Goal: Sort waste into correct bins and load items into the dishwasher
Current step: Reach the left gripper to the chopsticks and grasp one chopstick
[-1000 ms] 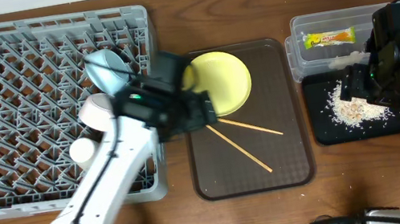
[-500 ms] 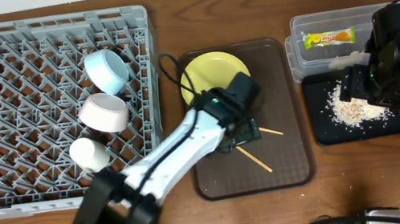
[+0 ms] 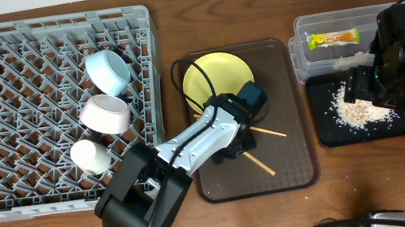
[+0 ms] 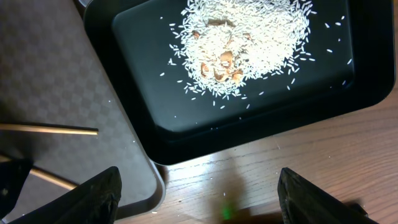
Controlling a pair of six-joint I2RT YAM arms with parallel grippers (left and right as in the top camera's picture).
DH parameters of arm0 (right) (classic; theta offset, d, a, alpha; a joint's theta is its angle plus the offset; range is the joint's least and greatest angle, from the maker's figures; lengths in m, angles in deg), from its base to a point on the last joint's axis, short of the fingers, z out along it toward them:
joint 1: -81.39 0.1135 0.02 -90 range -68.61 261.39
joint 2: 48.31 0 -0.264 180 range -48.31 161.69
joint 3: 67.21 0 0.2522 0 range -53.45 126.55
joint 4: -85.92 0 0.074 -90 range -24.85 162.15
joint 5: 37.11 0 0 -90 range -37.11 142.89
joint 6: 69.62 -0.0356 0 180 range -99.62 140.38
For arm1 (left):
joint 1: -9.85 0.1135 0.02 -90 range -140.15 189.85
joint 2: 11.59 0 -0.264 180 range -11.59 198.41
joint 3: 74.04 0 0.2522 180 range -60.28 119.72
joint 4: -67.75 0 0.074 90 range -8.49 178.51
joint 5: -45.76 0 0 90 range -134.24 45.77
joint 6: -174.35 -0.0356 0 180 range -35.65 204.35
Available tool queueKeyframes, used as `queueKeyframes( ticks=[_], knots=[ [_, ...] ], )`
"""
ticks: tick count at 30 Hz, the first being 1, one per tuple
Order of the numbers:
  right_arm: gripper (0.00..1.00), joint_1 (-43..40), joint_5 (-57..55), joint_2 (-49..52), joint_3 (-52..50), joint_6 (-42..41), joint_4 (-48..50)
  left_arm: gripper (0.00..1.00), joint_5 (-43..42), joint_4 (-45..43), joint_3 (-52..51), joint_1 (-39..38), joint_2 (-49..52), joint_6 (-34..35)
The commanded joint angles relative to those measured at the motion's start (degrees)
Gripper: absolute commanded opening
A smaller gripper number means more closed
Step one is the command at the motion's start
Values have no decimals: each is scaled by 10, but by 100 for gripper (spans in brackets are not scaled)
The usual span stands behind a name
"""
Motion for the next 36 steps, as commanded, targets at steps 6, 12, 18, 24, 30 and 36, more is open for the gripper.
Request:
queueKeyframes(
  ticks=[6, 12, 18, 24, 30, 36],
  knots=[
    [78, -8, -1, -8, 4, 8, -1, 27, 9, 12, -5, -1, 6, 5],
    [78, -8, -1, -8, 4, 8, -2, 8, 14, 14, -4, 5, 6, -2],
    [78, -8, -1, -8, 4, 8, -5, 8, 29, 14, -4, 29, -1, -49],
    [77, -8, -1, -8, 4, 8, -7, 8, 42, 14, -3, 58, -50, -126],
    [77, -8, -1, -8, 4, 8, -9, 8, 41, 39, 5, 88, -144, -272],
    [77, -8, -1, -8, 4, 8, -9, 8, 41, 105, 17, 154, -243, -421]
  ],
)
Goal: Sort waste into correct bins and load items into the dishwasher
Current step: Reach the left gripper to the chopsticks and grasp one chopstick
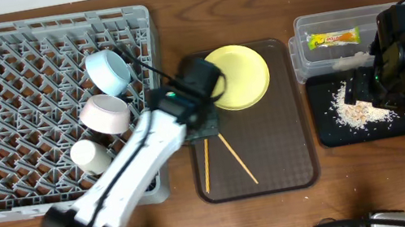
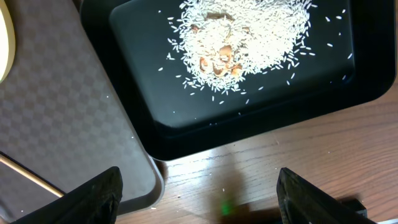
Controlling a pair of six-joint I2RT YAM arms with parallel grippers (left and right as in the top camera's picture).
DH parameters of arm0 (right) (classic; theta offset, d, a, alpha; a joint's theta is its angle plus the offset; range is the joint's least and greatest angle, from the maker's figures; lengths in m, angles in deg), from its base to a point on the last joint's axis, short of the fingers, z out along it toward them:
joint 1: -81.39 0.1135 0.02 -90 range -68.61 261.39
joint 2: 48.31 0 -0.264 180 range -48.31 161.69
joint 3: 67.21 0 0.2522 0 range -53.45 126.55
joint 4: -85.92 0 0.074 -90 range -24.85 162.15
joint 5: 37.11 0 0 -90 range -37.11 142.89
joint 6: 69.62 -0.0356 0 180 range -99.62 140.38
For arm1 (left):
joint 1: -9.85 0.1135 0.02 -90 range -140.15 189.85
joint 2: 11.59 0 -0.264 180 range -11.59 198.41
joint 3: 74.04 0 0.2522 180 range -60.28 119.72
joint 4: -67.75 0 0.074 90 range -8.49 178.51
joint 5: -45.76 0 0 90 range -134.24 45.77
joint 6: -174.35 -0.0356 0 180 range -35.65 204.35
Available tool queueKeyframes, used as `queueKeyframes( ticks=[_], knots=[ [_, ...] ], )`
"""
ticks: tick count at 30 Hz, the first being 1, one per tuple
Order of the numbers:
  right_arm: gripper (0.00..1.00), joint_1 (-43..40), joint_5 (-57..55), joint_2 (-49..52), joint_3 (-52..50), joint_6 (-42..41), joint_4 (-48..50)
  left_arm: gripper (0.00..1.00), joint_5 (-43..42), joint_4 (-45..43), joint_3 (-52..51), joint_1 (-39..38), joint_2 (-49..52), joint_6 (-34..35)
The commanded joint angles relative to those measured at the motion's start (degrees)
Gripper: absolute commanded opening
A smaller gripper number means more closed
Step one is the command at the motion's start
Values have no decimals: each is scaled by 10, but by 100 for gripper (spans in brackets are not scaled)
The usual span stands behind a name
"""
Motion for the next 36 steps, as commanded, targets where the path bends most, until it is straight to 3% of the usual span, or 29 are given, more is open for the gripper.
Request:
queueKeyframes(
  ticks=[1, 5, 9, 11, 12, 13, 19, 36],
  knots=[
    [77, -8, -2, -8, 4, 8, -1, 8, 9, 31, 16, 55, -55, -150],
    [77, -8, -1, -8, 4, 8, -1, 8, 4, 45, 16, 118, -79, -191],
    [77, -8, -1, -8, 4, 7, -1, 8, -70, 45, 15, 147, -77, -198],
    [77, -8, -1, -8, 4, 7, -1, 17, -98, 42, 14, 144, -72, -195],
    [77, -8, -1, -8, 4, 7, -1, 32, -106, 40, 13, 142, -69, -191],
    [77, -8, -1, -8, 4, 7, -1, 36, -118, 35, 8, 132, -65, -174],
    [78, -8, -1, -8, 4, 7, 0, 45, -117, 23, -8, 82, -42, -155],
    [78, -8, -2, -8, 4, 7, -2, 47, -118, 21, -11, 10, 160, -154]
  ],
)
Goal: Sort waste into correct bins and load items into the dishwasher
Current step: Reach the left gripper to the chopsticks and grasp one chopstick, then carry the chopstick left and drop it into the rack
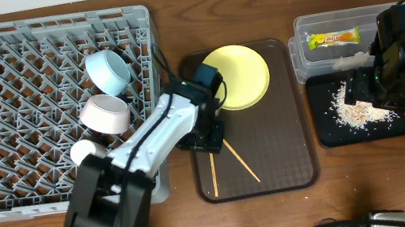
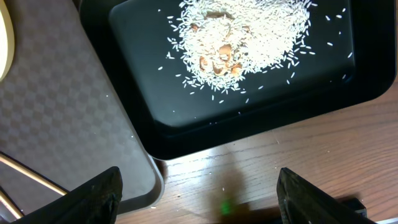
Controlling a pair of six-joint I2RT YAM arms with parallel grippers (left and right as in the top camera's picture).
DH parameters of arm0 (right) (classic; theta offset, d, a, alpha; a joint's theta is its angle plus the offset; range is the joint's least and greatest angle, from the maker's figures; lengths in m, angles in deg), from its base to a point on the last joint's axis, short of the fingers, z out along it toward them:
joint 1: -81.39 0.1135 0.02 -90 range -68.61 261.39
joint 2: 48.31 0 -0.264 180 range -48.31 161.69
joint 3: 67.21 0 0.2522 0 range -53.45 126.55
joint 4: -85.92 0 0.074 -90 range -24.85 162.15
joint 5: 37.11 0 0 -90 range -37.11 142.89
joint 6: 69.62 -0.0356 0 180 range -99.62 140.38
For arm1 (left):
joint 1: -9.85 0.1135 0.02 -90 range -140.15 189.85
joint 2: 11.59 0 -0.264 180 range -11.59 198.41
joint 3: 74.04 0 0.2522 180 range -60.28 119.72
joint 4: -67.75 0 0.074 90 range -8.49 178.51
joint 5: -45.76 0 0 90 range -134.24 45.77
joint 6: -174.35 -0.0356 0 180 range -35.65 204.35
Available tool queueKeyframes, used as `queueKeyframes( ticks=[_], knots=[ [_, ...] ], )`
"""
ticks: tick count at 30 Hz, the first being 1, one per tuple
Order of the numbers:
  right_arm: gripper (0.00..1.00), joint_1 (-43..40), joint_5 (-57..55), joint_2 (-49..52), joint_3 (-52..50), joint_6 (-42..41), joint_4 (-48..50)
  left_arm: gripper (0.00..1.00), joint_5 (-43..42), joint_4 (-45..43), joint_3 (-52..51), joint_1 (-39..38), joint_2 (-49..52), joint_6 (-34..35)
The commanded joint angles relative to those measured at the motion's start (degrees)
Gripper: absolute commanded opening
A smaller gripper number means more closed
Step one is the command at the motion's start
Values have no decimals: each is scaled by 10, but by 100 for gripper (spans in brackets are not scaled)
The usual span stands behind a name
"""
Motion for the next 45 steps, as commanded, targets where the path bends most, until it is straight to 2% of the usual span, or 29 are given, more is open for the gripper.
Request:
queueKeyframes(
  ticks=[1, 7, 22, 24, 30, 38, 45],
  knots=[
    [78, -8, -1, -8, 4, 7, -1, 47, -1, 0, -7, -1, 35, 3],
    [78, -8, -1, -8, 4, 7, 0, 51, -8, -21, -7, -1, 66, 3],
    [77, -8, -2, -8, 4, 8, -1, 52, -10, -76, -46, -22, 73, 30],
    [78, -8, -2, -8, 4, 8, -1, 36, -10, -74, -47, -23, 73, 36],
    [77, -8, -1, -8, 4, 12, -2, 8, -9, -73, -47, -23, 72, 38],
    [77, -8, -1, -8, 4, 12, -4, 8, 24, -58, -25, -15, 43, 48],
    [77, -8, -1, -8, 4, 20, -4, 8, 25, -17, 9, 11, -64, 45]
  ],
)
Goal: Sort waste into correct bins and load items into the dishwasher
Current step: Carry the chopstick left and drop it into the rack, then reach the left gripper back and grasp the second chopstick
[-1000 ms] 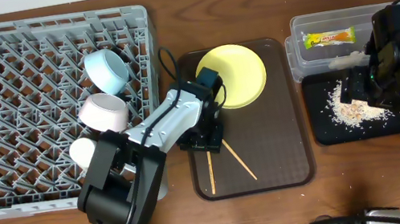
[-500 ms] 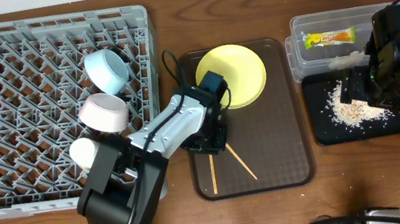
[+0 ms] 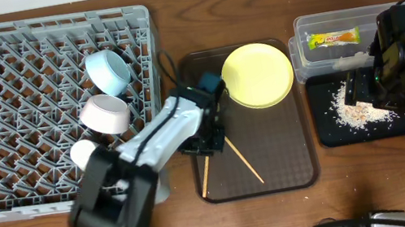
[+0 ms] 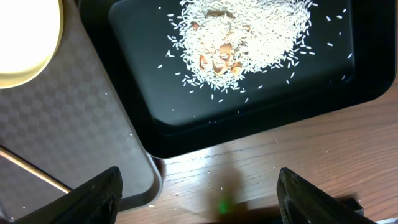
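Observation:
A yellow plate [image 3: 258, 75] lies at the back right of the brown tray [image 3: 277, 163]; its edge shows in the right wrist view [image 4: 25, 43]. Two wooden chopsticks [image 3: 242, 160] lie on the tray's front half, one of them [image 3: 205, 175] running out from under my left gripper [image 3: 209, 140]. The wrist hides the left fingers, so their state cannot be made out. My right gripper [image 4: 199, 199] hangs open and empty over the front edge of the black tray [image 4: 155, 134] that holds spilled rice [image 4: 239, 37].
A grey dish rack [image 3: 10, 47] on the left holds a blue bowl [image 3: 107, 72], a white bowl [image 3: 106, 115] and a white cup [image 3: 87, 155]. A clear bin [image 3: 311, 70] with a yellow wrapper [image 3: 332, 39] stands behind the black tray.
The yellow plate now sits further right on the tray, against its back right corner. The chopstick under my left gripper has tilted, its front end now pointing left. My right gripper has not moved.
First my left gripper was on the tray with the plate behind it at the tray's back left. Then the plate lay at the back middle and the gripper was at the tray's left edge. Then the gripper stood over the chopsticks. Now the plate is at the back right.

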Controlling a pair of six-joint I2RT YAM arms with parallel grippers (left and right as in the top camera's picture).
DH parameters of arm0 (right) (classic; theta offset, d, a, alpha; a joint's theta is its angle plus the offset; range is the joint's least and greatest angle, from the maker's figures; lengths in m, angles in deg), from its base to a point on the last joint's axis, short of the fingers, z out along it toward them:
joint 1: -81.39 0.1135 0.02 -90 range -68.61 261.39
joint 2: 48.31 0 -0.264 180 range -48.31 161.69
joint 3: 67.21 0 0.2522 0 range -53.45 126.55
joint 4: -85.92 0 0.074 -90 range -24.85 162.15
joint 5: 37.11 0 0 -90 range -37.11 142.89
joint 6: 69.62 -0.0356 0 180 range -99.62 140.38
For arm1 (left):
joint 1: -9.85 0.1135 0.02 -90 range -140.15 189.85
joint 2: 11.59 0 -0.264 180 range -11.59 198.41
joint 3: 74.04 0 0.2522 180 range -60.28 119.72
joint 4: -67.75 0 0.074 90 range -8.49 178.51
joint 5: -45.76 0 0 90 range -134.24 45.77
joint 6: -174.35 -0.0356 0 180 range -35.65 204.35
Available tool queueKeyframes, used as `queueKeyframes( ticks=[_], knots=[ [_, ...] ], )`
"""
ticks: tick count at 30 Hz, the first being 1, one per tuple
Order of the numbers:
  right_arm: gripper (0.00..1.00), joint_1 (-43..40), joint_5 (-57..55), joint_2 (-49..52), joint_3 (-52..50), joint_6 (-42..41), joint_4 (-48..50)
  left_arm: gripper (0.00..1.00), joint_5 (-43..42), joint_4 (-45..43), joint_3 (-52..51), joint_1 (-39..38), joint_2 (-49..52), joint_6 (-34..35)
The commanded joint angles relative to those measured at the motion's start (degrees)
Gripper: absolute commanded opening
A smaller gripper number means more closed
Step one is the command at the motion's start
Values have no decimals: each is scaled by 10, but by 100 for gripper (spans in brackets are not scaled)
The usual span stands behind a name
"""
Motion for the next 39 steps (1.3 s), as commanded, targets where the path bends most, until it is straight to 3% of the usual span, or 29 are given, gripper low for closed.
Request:
queueKeyframes(
  ticks=[1, 7, 15, 25, 28, 32, 36, 39],
  knots=[
    [77, -8, -2, -8, 4, 12, -1, 8, 14, 23, 40, 26, -93, -4],
    [77, -8, -1, -8, 4, 12, -1, 8, 64, 77, 84, 108, -178, -47],
    [77, -8, -1, -8, 4, 12, -1, 8, 67, 90, 111, 218, -176, -138],
    [77, -8, -1, -8, 4, 12, -1, 9, 67, 54, 111, 251, -127, -148],
    [77, -8, -1, -8, 4, 12, -1, 17, 70, 50, 111, 251, -112, -148],
    [77, -8, -1, -8, 4, 12, 0, 49, 69, 42, 111, 251, -111, -148],
    [77, -8, -1, -8, 4, 12, -1, 52, 53, 43, 111, 241, -126, -122],
    [77, -8, -1, -8, 4, 12, 2, 55, 18, 36, 111, 204, -135, -17]
  ],
)
